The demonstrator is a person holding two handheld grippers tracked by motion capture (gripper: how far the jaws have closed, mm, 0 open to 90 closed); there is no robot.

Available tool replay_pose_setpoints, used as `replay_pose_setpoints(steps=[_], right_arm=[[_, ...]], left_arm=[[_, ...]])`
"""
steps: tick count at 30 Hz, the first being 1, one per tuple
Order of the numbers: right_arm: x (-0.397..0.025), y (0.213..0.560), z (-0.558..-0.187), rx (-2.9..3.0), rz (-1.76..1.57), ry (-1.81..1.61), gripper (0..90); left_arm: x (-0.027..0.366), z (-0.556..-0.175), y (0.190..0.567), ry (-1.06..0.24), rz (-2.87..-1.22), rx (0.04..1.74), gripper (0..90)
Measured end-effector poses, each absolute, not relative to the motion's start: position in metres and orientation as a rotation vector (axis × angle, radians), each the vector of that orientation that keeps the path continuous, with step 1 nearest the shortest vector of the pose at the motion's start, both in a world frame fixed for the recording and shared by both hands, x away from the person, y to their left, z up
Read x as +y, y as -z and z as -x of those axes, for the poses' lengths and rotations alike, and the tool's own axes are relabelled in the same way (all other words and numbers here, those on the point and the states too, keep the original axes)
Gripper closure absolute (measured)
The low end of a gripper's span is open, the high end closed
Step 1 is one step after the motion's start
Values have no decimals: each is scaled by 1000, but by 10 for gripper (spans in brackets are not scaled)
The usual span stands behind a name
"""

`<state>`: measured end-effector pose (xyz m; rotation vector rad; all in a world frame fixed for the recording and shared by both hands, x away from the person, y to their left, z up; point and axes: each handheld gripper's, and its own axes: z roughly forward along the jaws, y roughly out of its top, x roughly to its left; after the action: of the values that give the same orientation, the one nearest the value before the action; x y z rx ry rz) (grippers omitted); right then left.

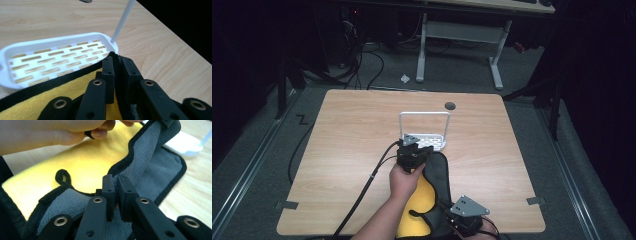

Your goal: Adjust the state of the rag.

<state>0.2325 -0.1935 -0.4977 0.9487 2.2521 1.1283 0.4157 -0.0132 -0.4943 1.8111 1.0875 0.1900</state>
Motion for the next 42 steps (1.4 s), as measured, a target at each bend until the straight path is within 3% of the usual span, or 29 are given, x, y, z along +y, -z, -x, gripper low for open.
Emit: replay_pose_setpoints(steps=[3,6,11,14,23,32,39,42], right_arm=[[-199,497,-232,2241,-967,-1141,785],[-204,495,-232,2213,-980,-1144,756],[-209,494,-238,2179,-1003,-1150,743],[-210,494,-239,2173,-1002,-1144,738],[-218,494,-246,2154,-1035,-1136,752],[-214,510,-258,2248,-1067,-1066,782],[-217,514,-250,2301,-1084,-984,898],[-219,512,-244,2300,-1087,-978,900]], left_arm=[[-21,-417,495,-163,-1821,1072,796],[-27,-418,496,-109,-1818,1052,706],[-32,-413,494,-53,-1798,997,573],[-31,-410,493,-51,-1801,974,543],[-9,-401,496,-86,-1833,973,538],[51,-367,507,-145,-1861,1003,555],[76,-337,517,-153,-1939,986,634],[75,-331,521,-157,-1977,960,665]])
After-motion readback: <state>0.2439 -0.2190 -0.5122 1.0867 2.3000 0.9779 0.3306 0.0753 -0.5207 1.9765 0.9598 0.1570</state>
